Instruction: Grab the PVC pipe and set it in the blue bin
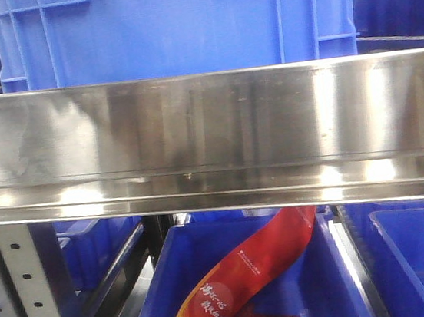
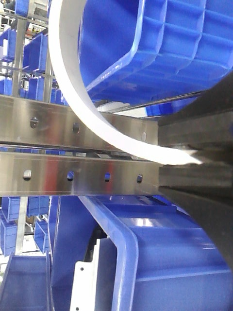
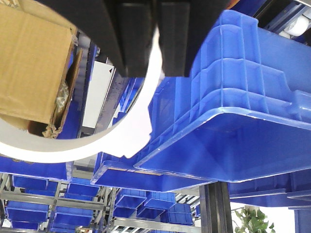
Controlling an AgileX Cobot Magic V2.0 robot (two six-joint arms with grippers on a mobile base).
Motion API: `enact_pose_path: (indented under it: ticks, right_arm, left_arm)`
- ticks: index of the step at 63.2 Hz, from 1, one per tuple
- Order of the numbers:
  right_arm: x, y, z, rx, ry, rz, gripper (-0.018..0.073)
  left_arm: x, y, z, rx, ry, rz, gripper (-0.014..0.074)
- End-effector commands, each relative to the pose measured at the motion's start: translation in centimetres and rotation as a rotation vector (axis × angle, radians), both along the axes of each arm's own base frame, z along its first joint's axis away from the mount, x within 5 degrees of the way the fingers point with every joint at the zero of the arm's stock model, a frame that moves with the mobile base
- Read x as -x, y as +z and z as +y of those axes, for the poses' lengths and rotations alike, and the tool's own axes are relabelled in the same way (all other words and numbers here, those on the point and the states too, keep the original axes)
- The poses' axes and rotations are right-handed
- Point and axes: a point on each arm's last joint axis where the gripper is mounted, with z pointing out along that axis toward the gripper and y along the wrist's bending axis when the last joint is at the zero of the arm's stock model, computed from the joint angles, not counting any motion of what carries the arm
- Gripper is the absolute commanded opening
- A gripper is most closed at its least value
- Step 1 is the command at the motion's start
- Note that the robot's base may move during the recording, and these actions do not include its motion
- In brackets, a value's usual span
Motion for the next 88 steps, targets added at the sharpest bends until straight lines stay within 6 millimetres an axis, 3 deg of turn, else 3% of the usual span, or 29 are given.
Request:
enact_pose_path:
  ticks: [1,88]
  right_arm:
    - [0.2,0.2,0.0,-0.003,-0.004,-0.023,-0.0169]
    - [0.1,1.3,0.0,-0.070,-0.003,-0.121,-0.0169]
  left_arm:
    - [0.1,0.5,0.0,0.010,0.003,-0.045,-0.0111]
    - [0.1,1.8,0.2,-0.003,0.019,-0.188,-0.0111]
